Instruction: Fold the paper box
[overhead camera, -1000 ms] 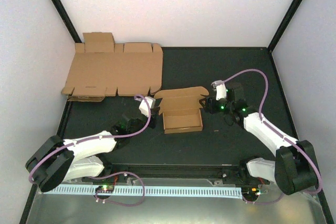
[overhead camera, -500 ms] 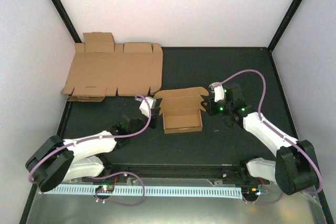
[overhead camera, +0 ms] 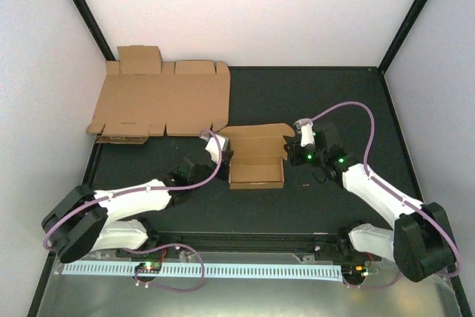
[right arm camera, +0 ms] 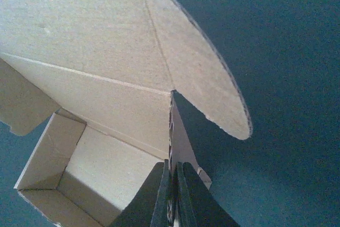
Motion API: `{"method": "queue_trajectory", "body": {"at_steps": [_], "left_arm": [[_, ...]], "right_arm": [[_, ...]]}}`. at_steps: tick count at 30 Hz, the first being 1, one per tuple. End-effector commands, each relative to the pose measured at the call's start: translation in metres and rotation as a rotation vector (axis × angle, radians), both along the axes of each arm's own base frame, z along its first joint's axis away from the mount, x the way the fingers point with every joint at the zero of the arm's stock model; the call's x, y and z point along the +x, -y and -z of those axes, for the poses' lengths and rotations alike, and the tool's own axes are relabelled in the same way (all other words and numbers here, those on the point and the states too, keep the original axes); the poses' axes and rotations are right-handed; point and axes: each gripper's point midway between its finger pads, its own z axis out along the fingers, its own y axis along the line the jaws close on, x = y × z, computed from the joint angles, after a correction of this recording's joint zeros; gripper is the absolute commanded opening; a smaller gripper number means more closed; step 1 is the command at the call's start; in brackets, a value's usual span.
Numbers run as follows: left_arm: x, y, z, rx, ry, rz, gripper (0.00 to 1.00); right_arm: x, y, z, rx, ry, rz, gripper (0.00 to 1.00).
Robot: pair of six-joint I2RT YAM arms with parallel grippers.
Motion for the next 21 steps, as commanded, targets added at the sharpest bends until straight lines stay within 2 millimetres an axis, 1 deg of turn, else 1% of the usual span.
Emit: {"method": "queue_trajectory", "body": {"at_steps": [1, 4, 10, 13, 16, 17, 21], "left_arm": [[0.0, 0.011, -0.006, -0.006, -0.003, 0.008, 0.02], [0.0, 0.013, -0.004, -0.008, -0.005, 0.007, 0.02], [-0.006, 0.016, -0.001, -0.028, 0.008, 0.006, 0.01], [-0.009, 0.017, 0.005, -0.026, 0.008, 0.002, 0.02], [-0.012, 0.018, 0.006, -0.037, 0.014, 0.003, 0.02], [-0.012, 0.018, 0.015, -0.018, -0.003, 0.004, 0.02], [-0.013, 0.021, 0.023, -0.009, -0.019, 0.009, 0.02]], "right_arm": [[0.002, -0.005, -0.012, 0.043, 0.063, 0.037, 0.06], [0.0, -0.004, -0.011, 0.054, 0.09, 0.064, 0.04], [-0.008, -0.005, -0.01, 0.067, 0.159, 0.102, 0.03], [-0.012, -0.004, -0.005, 0.066, 0.179, 0.117, 0.03], [-0.015, -0.002, -0.001, 0.067, 0.194, 0.128, 0.03], [-0.016, -0.002, 0.001, 0.067, 0.195, 0.132, 0.03], [-0.016, 0.001, 0.007, 0.058, 0.198, 0.143, 0.03]]}}
